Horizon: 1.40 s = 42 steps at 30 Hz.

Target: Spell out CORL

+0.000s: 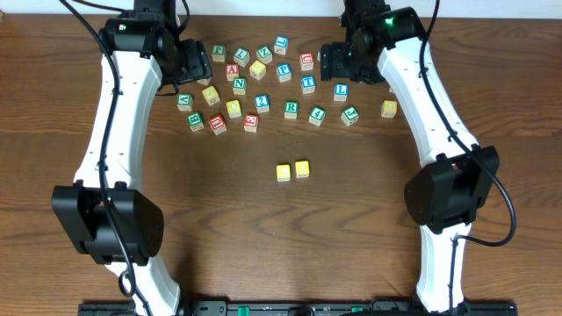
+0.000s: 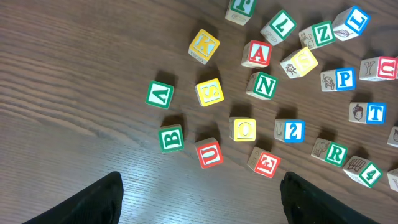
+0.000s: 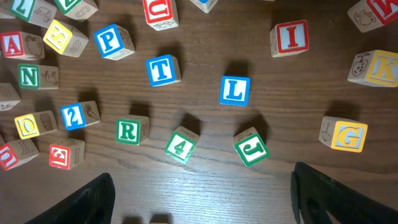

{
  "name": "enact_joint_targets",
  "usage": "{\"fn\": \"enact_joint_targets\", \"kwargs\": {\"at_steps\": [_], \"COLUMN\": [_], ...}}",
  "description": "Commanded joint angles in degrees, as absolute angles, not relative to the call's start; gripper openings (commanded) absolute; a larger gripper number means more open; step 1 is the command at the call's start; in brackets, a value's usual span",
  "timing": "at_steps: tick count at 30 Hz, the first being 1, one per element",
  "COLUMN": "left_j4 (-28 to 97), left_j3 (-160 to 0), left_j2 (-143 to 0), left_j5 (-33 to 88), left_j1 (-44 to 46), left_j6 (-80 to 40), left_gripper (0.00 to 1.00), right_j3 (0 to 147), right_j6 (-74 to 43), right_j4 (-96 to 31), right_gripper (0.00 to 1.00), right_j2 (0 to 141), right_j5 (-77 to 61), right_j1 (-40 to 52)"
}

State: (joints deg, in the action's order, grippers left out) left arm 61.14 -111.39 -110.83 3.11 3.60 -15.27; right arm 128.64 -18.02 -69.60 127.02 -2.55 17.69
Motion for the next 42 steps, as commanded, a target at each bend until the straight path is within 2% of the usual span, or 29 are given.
{"fn": "enact_joint_targets", "kwargs": {"at_steps": [1,42], "left_j4": [61.1,58.8], "left_j3": [-110.8,-110.8], "left_j2": [-111.7,-116.5], "left_j5": [3.5,4.1], "left_j1": [3.7,5.1], "left_j6": [-16.8,-17.5], "left_gripper": [0.8,0.8], "right_j3": [129.5,129.5], "right_j6": [-18.8,-18.9], "right_j4": [-69.7,-69.4], "right_gripper": [0.86,0.86], "right_j2": [126.4,126.5], "right_j5": [-1.9,-2.1], "right_j1": [17.2,17.3]}}
